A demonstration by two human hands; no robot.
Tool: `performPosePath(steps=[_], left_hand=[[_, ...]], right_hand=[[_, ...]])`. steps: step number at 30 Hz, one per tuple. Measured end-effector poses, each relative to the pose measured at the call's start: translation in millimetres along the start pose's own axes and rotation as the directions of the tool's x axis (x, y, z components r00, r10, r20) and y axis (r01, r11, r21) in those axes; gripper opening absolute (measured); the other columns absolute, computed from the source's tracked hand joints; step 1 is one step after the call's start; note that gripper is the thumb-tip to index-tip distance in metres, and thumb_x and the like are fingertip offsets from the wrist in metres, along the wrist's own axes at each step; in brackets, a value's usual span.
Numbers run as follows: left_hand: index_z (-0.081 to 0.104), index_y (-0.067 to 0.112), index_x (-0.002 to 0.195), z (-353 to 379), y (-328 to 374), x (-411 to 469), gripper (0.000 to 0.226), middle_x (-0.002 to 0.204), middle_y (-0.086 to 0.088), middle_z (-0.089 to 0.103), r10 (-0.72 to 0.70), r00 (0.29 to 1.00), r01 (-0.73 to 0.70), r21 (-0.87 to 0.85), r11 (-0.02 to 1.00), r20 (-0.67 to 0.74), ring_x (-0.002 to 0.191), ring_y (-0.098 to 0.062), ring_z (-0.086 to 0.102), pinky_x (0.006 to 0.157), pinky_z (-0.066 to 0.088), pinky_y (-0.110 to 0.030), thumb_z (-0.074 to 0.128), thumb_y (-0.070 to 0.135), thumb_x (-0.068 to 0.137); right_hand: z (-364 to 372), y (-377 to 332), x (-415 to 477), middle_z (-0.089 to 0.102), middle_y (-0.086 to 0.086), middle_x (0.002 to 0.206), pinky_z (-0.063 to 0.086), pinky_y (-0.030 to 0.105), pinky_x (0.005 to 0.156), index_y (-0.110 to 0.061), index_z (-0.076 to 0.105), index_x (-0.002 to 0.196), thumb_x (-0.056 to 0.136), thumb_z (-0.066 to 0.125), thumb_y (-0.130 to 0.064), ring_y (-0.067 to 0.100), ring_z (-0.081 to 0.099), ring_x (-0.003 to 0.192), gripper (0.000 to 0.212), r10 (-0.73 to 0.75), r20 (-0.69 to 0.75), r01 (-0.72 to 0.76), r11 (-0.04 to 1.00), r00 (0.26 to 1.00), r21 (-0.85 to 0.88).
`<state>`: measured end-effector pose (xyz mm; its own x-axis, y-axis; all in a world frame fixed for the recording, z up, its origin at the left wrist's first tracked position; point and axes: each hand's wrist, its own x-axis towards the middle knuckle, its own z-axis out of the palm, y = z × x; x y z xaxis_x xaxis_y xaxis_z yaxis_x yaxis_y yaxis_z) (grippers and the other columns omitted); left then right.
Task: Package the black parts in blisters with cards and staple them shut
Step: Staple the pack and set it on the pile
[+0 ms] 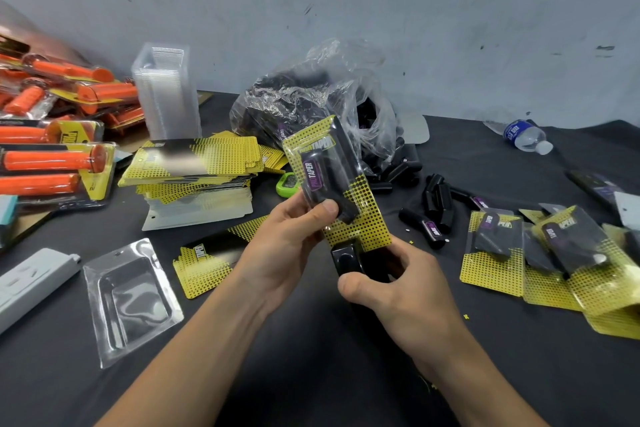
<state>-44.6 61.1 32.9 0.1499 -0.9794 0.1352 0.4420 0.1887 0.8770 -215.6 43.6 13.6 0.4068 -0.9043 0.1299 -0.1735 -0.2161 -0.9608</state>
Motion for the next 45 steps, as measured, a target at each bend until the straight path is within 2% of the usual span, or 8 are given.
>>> performPosePath(steps=[13,17,22,29,33,37,40,45], left_hand=[[0.081,0.021,0.108,1.2,0.0,0.5,0.034,0.113,-0.009,0.077,0.005,1.0,-0.005,0.005,1.0,-0.011,0.104,-0.02,0.072,0.09,0.057,-0.025,0.079,0.027,0.074],[0.08,0.018,0.108,0.6,-1.2,1.0,0.027,0.113,-0.01,0.076,0.015,1.0,-0.015,-0.004,1.0,-0.009,0.103,-0.02,0.072,0.087,0.057,-0.024,0.075,0.02,0.082],[0.078,0.016,0.11,-0.1,-3.8,2.4,0.026,0.114,-0.011,0.076,0.014,1.0,-0.014,0.029,0.999,0.002,0.105,-0.021,0.071,0.091,0.057,-0.027,0.07,0.018,0.086],[0.077,0.014,0.108,-2.9,-8.9,5.4,0.024,0.111,-0.011,0.076,0.022,0.999,-0.021,0.063,0.998,-0.023,0.102,-0.021,0.071,0.091,0.058,-0.028,0.074,0.018,0.085],[0.081,0.018,0.095,-4.4,-16.1,9.7,0.013,0.098,-0.006,0.078,-0.015,0.985,0.031,0.09,0.995,-0.174,0.088,-0.015,0.073,0.078,0.056,-0.029,0.07,0.022,0.088],[0.073,0.02,0.108,-14.9,-14.2,15.2,0.015,0.101,0.0,0.078,-0.075,0.94,0.105,0.074,0.992,-0.333,0.089,-0.013,0.073,0.073,0.056,-0.032,0.062,0.025,0.1],[0.072,0.022,0.108,-20.4,-11.8,15.4,0.014,0.103,-0.001,0.079,-0.104,0.916,0.145,0.076,0.987,-0.387,0.089,-0.014,0.074,0.059,0.057,-0.027,0.063,0.029,0.1],[0.071,0.018,0.116,-20.1,-10.0,12.9,0.02,0.102,-0.006,0.079,-0.122,0.947,0.154,0.086,0.984,-0.298,0.087,-0.02,0.075,0.065,0.061,-0.032,0.065,0.024,0.098]], right_hand=[[3.1,-2.4,2.8,0.075,0.014,0.09,0.057,0.058,0.079,-0.019,0.077,0.098,0.06,0.08,-0.034,0.034,0.071,0.082,0.041,0.014,-0.027,-0.011,0.994,1.0,0.104],[2.1,-6.0,2.7,0.074,0.013,0.086,0.059,0.038,0.068,-0.023,0.079,0.093,0.063,0.081,-0.029,0.016,0.066,0.073,0.031,0.023,-0.008,-0.022,0.992,1.0,0.125],[2.0,-3.4,6.5,0.057,0.006,0.065,0.041,0.039,0.057,-0.007,0.075,0.08,0.059,0.079,-0.024,0.018,0.05,0.062,0.027,0.061,-0.043,-0.051,0.978,0.997,0.2],[-5.7,-5.5,10.4,0.061,0.004,0.072,0.045,0.041,0.066,-0.009,0.076,0.087,0.07,0.08,-0.023,0.019,0.056,0.071,0.022,0.117,0.059,-0.126,0.972,0.991,0.199],[-14.0,-2.9,9.6,0.077,0.014,0.109,0.057,0.043,0.094,-0.015,0.075,0.115,0.085,0.08,-0.016,0.031,0.074,0.104,0.031,0.217,0.294,-0.306,0.902,0.931,0.304],[-24.7,3.5,14.6,0.079,0.009,0.107,0.06,0.034,0.079,-0.018,0.072,0.118,0.082,0.076,-0.036,0.023,0.076,0.097,0.041,0.338,0.157,-0.367,0.9,0.928,0.236],[-31.3,14.0,20.6,0.079,-0.006,0.108,0.056,0.041,0.098,-0.026,0.078,0.109,0.063,0.077,-0.064,0.016,0.073,0.105,0.06,0.329,-0.008,-0.328,0.943,0.944,0.058],[-25.7,16.9,22.0,0.07,-0.017,0.115,0.048,0.024,0.087,-0.035,0.073,0.121,0.084,0.075,-0.051,0.003,0.063,0.108,0.04,0.14,-0.266,-0.201,0.956,0.954,-0.215]])
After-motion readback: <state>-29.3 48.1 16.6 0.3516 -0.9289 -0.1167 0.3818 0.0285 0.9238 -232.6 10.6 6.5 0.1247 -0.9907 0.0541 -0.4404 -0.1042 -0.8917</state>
